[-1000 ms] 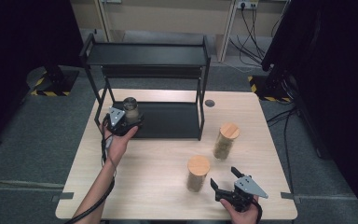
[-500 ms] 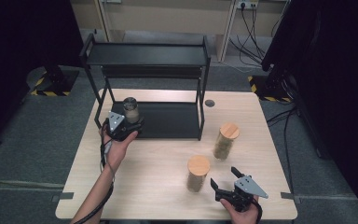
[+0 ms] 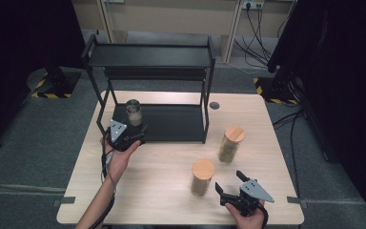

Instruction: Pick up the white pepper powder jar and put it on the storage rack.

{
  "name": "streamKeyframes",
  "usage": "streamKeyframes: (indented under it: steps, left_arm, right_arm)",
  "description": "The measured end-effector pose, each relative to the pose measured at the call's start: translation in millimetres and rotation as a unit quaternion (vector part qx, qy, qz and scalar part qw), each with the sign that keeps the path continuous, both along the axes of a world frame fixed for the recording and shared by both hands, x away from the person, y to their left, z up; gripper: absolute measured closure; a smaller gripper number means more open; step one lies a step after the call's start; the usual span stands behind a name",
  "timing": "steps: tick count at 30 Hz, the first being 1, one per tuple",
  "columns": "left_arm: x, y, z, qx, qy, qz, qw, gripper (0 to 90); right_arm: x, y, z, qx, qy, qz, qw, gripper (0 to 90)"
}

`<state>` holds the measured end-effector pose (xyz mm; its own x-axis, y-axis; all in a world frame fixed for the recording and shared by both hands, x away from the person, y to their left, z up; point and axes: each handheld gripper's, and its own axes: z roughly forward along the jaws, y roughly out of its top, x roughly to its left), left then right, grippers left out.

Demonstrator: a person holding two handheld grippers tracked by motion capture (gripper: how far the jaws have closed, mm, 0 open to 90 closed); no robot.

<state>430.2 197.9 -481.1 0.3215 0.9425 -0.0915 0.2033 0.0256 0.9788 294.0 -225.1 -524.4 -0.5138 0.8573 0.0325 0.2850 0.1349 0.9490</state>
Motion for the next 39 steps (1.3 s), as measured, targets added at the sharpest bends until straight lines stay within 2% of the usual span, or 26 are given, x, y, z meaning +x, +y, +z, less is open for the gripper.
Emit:
streamKeyframes:
  steps: [12,25,39]
  left_arm:
    - [-14.4,2.1,-4.8,-0.005,0.009,-0.007,0.9999,9.7]
    - [-28.3,-0.6,-8.9,-0.004,0.009,-0.016,0.9998,10.0]
    - [-49.0,-1.2,-15.3,-0.014,0.013,-0.025,0.9995,10.0]
  right_arm:
    - [-0.1,0.0,0.0,0.0,0.0,0.0,1.0,5.4]
    - [-0.2,-0.2,0.0,0.001,-0.001,0.0,1.0,5.4]
    - [-0.2,0.0,-0.1,0.0,-0.001,0.0,1.0,5.4]
